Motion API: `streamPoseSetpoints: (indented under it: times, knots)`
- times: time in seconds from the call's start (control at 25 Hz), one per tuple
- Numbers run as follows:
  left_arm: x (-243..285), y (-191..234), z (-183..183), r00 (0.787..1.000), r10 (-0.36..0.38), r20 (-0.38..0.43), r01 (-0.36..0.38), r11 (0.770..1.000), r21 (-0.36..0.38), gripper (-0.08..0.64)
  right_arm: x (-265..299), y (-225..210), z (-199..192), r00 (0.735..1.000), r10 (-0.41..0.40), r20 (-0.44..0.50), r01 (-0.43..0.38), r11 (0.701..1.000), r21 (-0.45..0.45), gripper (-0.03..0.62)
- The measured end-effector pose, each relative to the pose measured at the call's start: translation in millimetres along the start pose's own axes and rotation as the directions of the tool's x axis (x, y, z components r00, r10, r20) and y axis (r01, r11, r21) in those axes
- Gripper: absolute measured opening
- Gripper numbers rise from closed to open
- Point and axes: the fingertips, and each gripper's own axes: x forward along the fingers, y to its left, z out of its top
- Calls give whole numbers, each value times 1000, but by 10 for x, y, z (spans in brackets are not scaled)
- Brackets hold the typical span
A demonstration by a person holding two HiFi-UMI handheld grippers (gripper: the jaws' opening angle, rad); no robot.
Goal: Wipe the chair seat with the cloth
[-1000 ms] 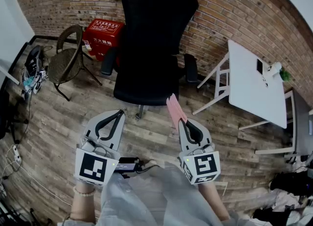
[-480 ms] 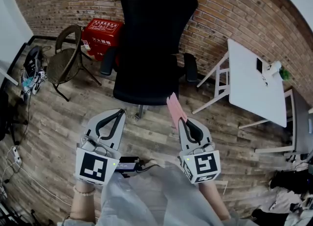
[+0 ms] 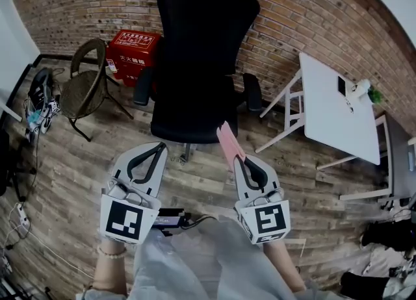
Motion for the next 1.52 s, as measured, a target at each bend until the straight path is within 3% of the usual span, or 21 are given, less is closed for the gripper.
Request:
streamPoseSetpoints:
  times: [0.48, 0.84, 1.12, 1.32, 1.52]
  knots:
    - [-130, 192, -26, 999, -13, 36, 12, 1000, 14, 18, -9, 140, 2, 998, -64, -23, 64, 998, 6, 51]
    - [143, 309, -60, 1000, -5, 24, 3, 999, 46, 18, 224, -128, -70, 996, -79, -36, 80, 997, 20, 51]
    - [639, 612, -139, 999, 50, -7, -50, 997, 53, 18, 876, -521, -65, 999, -17, -36, 17, 1000, 11, 49]
    - [1247, 921, -84, 995, 94, -27, -93, 994, 55, 18, 1467, -1053, 8, 999, 21, -43, -21, 1000, 17, 49]
    - [1868, 1253, -124, 986, 155, -59, -155, 988, 3, 18, 2035, -1588, 25, 997, 61, -50, -61, 998, 11, 50]
